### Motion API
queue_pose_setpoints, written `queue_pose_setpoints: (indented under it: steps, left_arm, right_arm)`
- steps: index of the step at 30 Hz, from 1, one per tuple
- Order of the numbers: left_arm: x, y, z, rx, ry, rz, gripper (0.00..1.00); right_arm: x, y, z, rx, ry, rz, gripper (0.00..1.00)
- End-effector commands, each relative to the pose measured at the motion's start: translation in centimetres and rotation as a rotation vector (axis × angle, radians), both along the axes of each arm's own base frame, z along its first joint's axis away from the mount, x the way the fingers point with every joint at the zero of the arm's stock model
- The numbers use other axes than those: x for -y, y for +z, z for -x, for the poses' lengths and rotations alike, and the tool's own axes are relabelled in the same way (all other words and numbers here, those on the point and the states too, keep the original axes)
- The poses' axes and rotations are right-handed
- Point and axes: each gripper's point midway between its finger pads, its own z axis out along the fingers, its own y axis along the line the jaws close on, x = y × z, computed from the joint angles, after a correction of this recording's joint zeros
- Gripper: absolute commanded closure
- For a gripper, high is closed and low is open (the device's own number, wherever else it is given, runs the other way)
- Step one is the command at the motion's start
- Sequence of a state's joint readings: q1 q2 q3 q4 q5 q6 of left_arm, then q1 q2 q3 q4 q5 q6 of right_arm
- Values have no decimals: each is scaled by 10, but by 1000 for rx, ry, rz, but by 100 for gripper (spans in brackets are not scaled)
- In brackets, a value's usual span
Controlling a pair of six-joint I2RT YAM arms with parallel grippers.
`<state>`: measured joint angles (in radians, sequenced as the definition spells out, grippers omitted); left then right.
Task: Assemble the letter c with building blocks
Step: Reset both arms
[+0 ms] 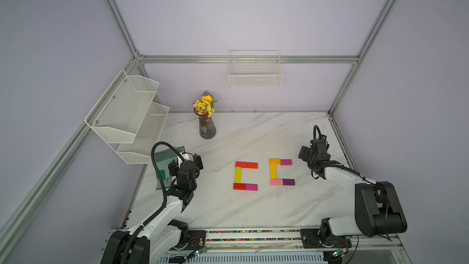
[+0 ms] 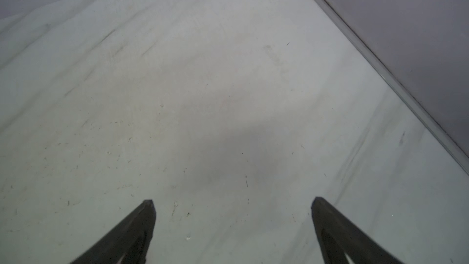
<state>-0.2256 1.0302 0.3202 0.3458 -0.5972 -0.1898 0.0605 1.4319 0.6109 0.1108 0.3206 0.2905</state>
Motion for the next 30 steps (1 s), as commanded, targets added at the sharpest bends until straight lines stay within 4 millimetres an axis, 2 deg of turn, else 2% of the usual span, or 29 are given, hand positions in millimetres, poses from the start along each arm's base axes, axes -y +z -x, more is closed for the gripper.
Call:
queue_pose_setpoints:
  steps: [1, 5, 7, 9, 11, 15, 23, 25, 28, 30]
  left_arm:
    - [-7, 27, -17, 121, 0, -60, 0]
    - [-20, 4, -30, 124, -8, -21, 0]
    - [-23, 5, -42, 126, -23, -50, 0]
    - [-25, -8, -51, 96, -63, -31, 0]
    - [-29, -29, -54, 83, -61, -7, 0]
    - [-23, -36, -76, 42, -115, -30, 0]
    - [-22, -35, -74, 46, -118, -24, 0]
    - [-22, -35, -74, 47, -119, -24, 0]
    - [-21, -35, -74, 46, -120, -23, 0]
    - [-22, -35, -74, 45, -119, -23, 0]
  right_arm:
    - [-6, 33, -33, 252, 79, 38, 3]
    - [-11, 18, -44, 346, 160, 66, 3]
    - [-8, 14, -47, 363, 182, 54, 3]
    - [-5, -3, -45, 366, 186, 43, 3]
    - [-11, -3, -47, 389, 220, 59, 3]
    - [-12, -7, -50, 367, 216, 37, 3]
    - [-5, 0, -43, 402, 176, 72, 3]
    - [-12, -1, -48, 386, 215, 79, 3]
    - [-36, -7, -54, 355, 336, 71, 3]
    - [-35, -8, -56, 355, 337, 40, 3]
